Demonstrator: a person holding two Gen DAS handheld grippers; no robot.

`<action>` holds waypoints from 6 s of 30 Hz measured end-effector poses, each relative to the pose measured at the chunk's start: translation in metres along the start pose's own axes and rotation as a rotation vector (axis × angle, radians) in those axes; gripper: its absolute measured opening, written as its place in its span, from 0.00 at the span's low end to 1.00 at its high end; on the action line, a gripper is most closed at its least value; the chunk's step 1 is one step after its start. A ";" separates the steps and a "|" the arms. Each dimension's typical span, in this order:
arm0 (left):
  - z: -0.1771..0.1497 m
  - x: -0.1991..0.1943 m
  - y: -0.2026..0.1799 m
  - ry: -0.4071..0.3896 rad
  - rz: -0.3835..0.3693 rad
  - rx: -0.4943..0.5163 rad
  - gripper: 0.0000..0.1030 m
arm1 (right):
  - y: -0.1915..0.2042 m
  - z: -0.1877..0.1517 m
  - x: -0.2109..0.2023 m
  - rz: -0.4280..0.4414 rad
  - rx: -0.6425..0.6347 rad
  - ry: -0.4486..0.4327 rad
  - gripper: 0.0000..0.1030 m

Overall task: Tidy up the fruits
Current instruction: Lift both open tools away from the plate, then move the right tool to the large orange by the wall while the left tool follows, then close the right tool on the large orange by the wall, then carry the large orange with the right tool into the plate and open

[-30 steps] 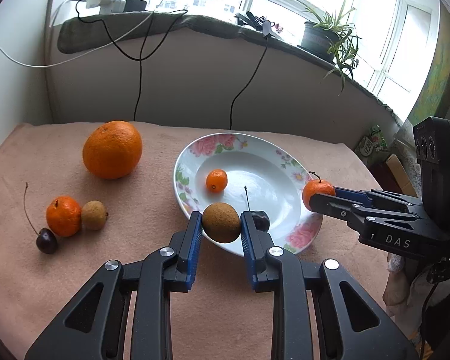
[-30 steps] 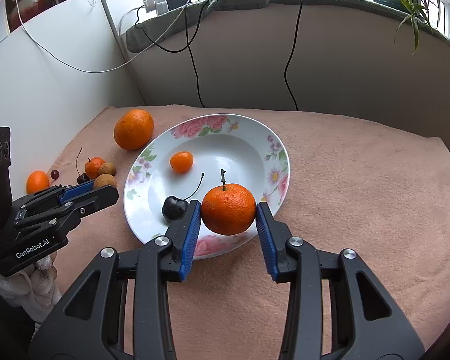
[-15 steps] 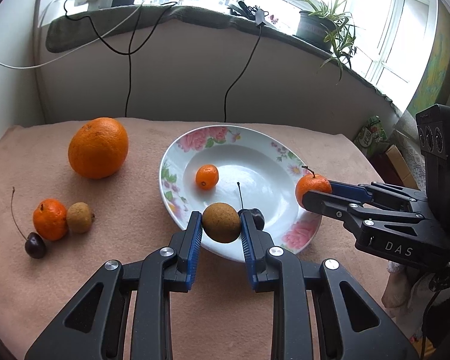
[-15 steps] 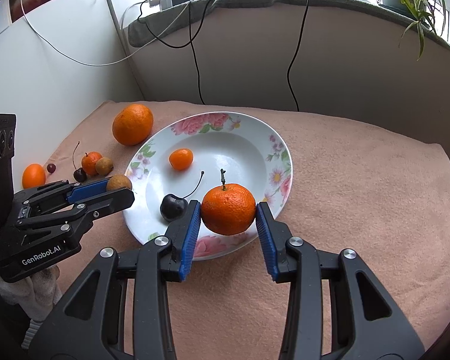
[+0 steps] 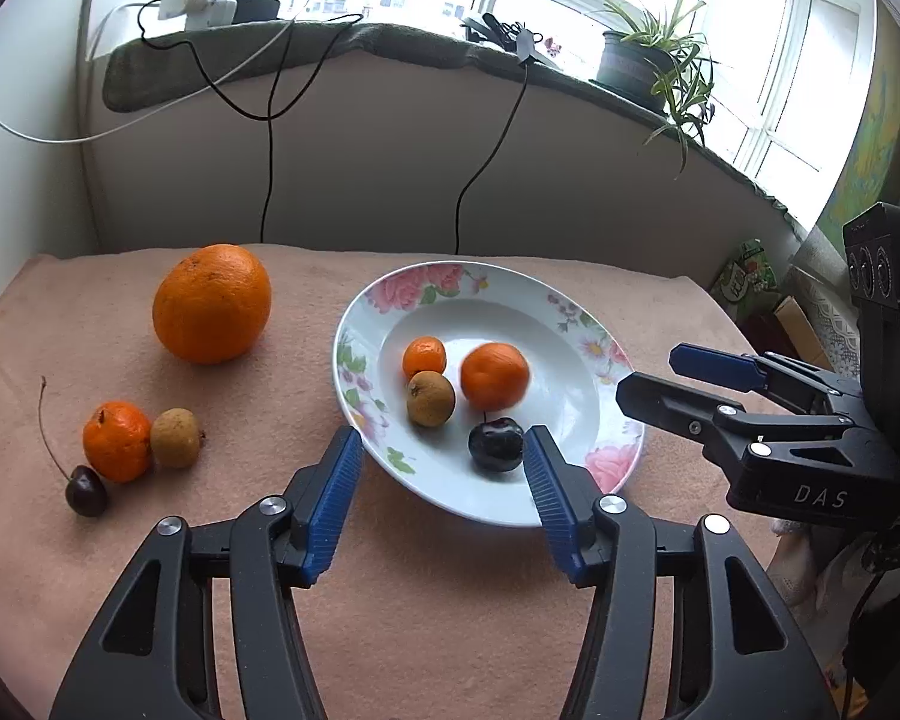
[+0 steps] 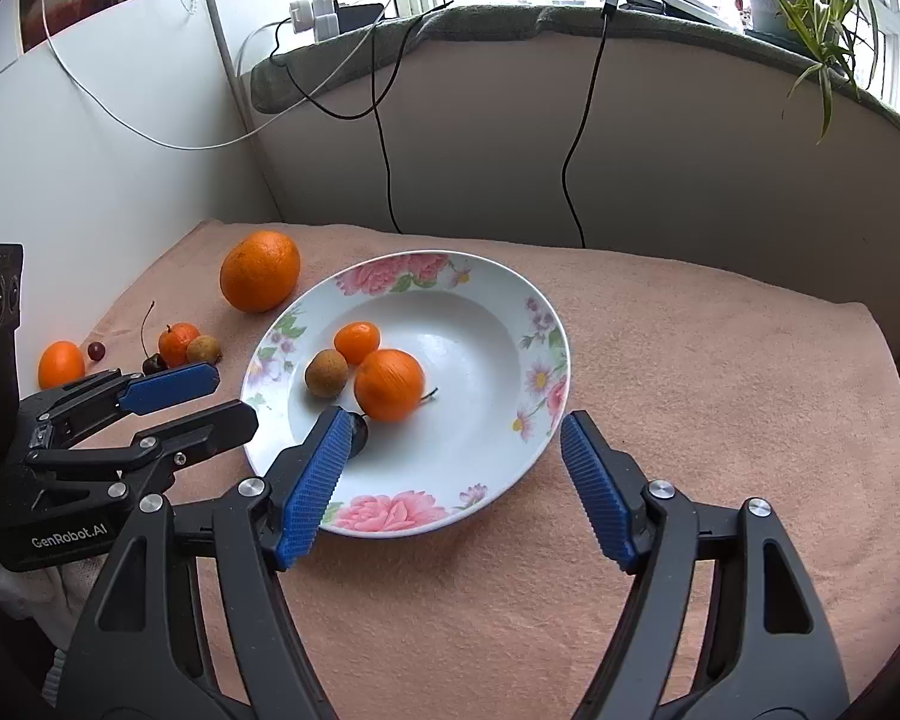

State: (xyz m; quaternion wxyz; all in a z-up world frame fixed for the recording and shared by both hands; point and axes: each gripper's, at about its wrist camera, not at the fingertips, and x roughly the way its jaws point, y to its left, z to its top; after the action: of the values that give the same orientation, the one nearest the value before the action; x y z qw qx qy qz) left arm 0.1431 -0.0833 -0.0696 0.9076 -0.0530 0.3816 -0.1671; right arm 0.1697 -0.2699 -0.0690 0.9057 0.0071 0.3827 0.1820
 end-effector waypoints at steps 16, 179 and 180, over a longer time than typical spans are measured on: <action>-0.003 -0.013 -0.002 -0.018 0.054 0.009 0.78 | 0.009 0.005 -0.017 0.028 0.010 -0.034 0.81; -0.027 -0.090 0.051 -0.248 0.184 -0.167 0.44 | 0.163 0.067 0.060 0.614 -0.242 0.077 0.73; -0.022 -0.086 0.047 -0.246 0.172 -0.155 0.44 | 0.154 0.070 0.058 0.605 -0.227 0.070 0.73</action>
State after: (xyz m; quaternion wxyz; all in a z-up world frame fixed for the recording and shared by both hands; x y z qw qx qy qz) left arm 0.0835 -0.0087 -0.0379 0.9515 -0.1103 0.2827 -0.0513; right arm 0.2058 -0.0978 -0.0363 0.7919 0.0134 0.3714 0.4845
